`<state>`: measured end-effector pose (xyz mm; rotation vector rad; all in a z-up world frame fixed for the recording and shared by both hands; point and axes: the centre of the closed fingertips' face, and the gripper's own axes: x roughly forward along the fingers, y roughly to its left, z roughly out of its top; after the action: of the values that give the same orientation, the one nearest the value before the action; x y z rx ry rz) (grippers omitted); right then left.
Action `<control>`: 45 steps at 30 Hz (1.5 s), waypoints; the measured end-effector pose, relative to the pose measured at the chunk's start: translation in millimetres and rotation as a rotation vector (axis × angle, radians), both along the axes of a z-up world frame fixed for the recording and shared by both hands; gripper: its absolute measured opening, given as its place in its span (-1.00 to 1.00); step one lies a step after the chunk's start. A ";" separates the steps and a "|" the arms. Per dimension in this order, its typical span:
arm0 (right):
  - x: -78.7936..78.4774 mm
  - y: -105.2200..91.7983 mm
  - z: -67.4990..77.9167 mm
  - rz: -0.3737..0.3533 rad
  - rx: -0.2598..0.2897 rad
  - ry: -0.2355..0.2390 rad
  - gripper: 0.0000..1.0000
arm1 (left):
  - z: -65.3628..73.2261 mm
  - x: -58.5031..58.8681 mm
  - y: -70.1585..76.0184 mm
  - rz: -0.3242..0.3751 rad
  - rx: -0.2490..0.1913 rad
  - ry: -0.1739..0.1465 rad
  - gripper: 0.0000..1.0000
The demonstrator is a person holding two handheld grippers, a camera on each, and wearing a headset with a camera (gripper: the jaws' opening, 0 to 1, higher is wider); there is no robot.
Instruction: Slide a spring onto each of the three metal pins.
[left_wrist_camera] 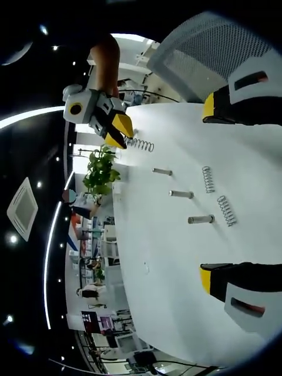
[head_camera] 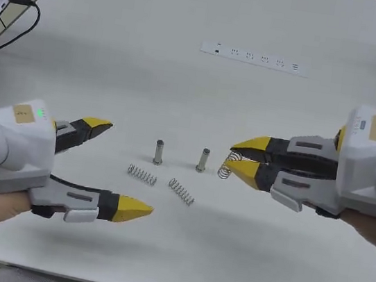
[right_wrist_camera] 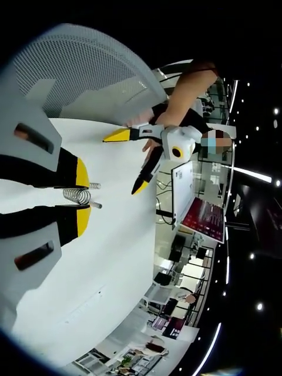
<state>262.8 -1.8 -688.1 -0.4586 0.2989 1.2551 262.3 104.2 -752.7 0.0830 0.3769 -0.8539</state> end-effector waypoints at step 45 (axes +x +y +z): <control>78.1 -81.3 -19.7 -0.309 -0.092 0.003 -0.85 | 10.0 13.0 12.4 0.062 -0.047 -0.047 0.96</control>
<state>340.9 -83.1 -707.8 -0.4694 0.4148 0.9437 275.3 116.6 -742.8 0.0478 0.3140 -0.7981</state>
